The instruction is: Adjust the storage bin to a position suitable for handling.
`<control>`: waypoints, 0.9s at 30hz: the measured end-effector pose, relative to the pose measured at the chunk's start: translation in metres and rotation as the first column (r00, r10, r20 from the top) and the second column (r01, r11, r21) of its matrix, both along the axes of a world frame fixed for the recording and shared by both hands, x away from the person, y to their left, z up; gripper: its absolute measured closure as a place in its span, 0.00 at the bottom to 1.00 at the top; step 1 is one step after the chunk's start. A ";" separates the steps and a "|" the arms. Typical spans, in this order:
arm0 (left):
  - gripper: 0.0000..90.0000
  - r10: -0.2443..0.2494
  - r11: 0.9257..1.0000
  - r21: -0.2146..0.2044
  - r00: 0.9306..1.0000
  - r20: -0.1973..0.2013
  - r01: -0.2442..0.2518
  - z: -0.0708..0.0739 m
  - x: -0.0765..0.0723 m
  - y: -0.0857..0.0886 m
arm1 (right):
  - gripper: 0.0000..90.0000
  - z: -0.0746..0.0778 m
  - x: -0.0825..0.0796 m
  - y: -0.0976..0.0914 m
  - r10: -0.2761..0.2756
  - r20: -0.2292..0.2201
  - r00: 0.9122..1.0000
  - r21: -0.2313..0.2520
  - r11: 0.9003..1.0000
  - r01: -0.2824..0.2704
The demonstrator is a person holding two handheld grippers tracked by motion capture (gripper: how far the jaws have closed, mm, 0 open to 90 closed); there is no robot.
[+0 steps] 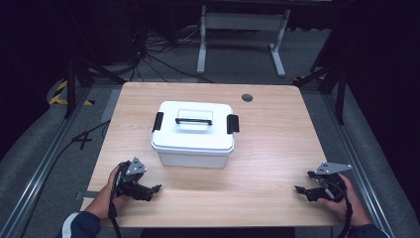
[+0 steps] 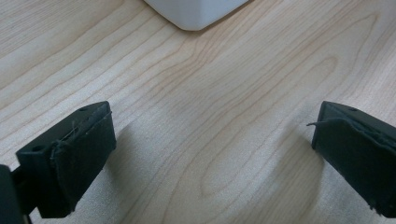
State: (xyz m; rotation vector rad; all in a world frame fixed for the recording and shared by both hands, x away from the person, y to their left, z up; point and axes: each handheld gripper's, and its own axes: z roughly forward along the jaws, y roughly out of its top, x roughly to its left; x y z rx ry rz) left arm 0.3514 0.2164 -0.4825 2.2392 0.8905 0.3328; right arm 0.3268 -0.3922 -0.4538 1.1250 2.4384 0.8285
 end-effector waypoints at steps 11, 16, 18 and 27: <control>0.00 -0.067 0.998 -0.004 0.998 0.005 0.067 -0.001 0.003 0.007 | 0.27 0.028 0.019 0.027 0.106 0.044 0.993 -0.037 0.994 -0.104; 0.00 -0.077 0.997 0.001 0.997 0.012 0.077 -0.001 0.004 0.008 | 0.35 0.043 0.028 0.047 0.165 0.080 0.983 -0.054 0.985 -0.161; 0.00 -0.076 0.997 0.000 0.997 0.008 0.076 -0.001 0.004 0.008 | 0.36 0.049 0.032 0.054 0.185 0.088 0.979 -0.061 0.982 -0.180; 0.00 -0.077 0.997 -0.001 0.997 0.007 0.077 -0.001 0.004 0.008 | 0.44 0.078 0.052 0.089 0.282 0.136 0.950 -0.081 0.959 -0.273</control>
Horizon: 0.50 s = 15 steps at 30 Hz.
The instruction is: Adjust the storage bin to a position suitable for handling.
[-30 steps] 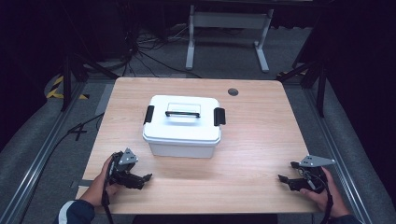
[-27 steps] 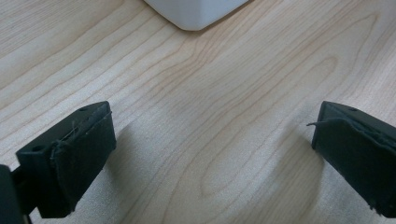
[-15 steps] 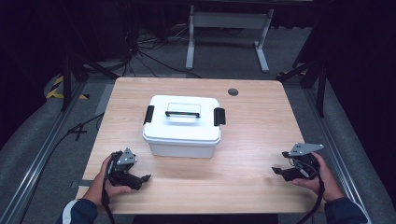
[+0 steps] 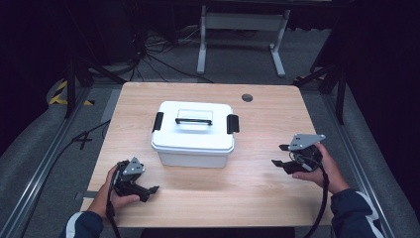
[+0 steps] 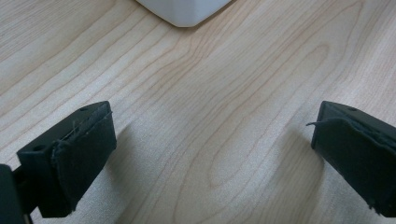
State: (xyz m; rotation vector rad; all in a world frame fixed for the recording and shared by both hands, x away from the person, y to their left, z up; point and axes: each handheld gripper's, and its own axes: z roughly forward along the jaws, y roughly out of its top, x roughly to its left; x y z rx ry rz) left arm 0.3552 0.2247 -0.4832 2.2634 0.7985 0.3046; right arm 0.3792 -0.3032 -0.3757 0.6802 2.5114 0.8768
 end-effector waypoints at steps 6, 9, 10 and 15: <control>0.00 0.000 1.000 0.000 1.000 0.000 0.000 0.000 0.000 0.000 | 0.49 0.022 0.008 0.025 0.056 0.039 0.998 -0.048 0.997 -0.054; 0.00 -0.001 1.000 -0.001 1.000 0.001 0.001 0.000 0.000 0.000 | 0.50 0.032 0.012 0.036 0.081 0.050 0.995 -0.065 0.995 -0.077; 0.00 -0.001 1.000 0.001 1.000 0.000 0.001 0.000 0.000 0.000 | 0.50 0.036 0.013 0.039 0.091 0.052 0.994 -0.069 0.994 -0.087; 0.00 -0.001 1.000 0.000 1.000 0.003 0.001 0.000 0.000 0.000 | 0.51 0.051 0.019 0.054 0.124 0.066 0.990 -0.074 0.990 -0.119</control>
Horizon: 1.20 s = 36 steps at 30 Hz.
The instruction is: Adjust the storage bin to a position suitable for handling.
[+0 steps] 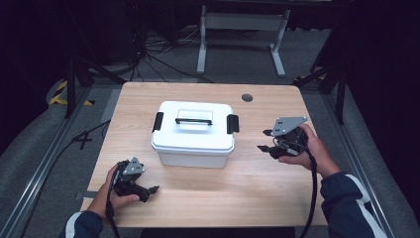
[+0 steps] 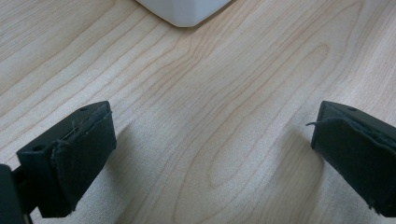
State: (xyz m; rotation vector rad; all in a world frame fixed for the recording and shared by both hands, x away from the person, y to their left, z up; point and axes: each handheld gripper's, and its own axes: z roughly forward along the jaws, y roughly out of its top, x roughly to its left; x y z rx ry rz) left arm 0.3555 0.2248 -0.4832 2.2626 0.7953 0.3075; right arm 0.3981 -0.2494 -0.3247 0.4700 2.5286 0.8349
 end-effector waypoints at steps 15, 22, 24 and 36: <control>0.00 -0.005 1.000 0.005 1.000 -0.010 0.005 0.001 0.000 0.002 | 0.53 0.029 0.012 0.044 0.076 0.032 0.997 -0.047 0.996 -0.075; 0.00 -0.007 1.000 0.002 1.000 -0.009 0.007 0.000 0.000 0.002 | 0.53 0.037 0.016 0.060 0.092 0.038 0.995 -0.068 0.994 -0.089; 0.00 -0.007 1.000 0.002 1.000 -0.009 0.007 0.000 0.000 0.002 | 0.53 0.039 0.018 0.064 0.099 0.039 0.994 -0.068 0.993 -0.097; 0.00 -0.007 1.000 0.001 1.000 -0.008 0.007 0.000 0.000 0.002 | 0.54 0.043 0.026 0.088 0.125 0.028 0.992 -0.079 0.989 -0.123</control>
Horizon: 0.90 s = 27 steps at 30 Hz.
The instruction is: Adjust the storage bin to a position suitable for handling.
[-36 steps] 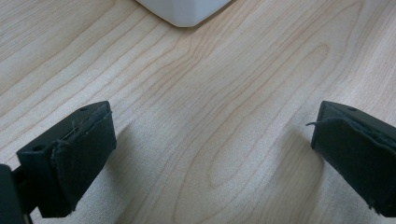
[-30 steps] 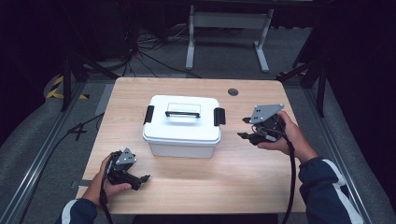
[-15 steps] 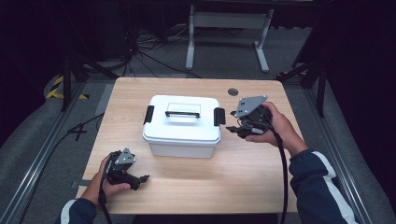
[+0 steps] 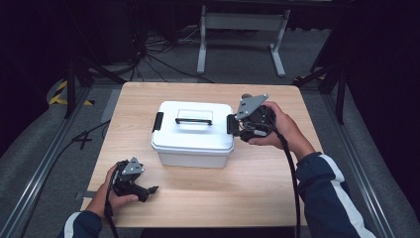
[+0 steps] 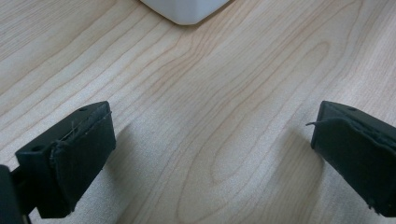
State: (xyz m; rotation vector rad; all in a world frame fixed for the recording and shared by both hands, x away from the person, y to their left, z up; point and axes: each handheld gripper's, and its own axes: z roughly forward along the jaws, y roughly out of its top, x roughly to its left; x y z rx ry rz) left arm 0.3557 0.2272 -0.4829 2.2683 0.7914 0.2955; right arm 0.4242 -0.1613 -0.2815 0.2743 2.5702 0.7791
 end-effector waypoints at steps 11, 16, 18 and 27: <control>0.00 0.000 1.000 -0.001 1.000 -0.005 0.000 0.000 0.000 0.000 | 0.55 0.003 0.004 0.015 0.025 -0.004 1.000 -0.005 1.000 -0.025; 0.00 0.002 1.000 0.004 1.000 0.000 -0.002 0.000 0.000 0.000 | 0.55 0.002 0.009 0.021 0.037 -0.008 0.999 -0.005 0.999 -0.037; 0.00 0.010 1.000 0.003 1.000 -0.002 -0.010 0.000 -0.001 0.000 | 0.56 0.001 0.011 0.025 0.050 -0.011 0.999 -0.011 0.999 -0.050; 0.01 0.034 0.999 -0.001 0.999 -0.002 -0.034 0.000 -0.003 -0.001 | 0.62 0.000 0.020 0.040 0.088 -0.015 0.996 -0.025 0.996 -0.088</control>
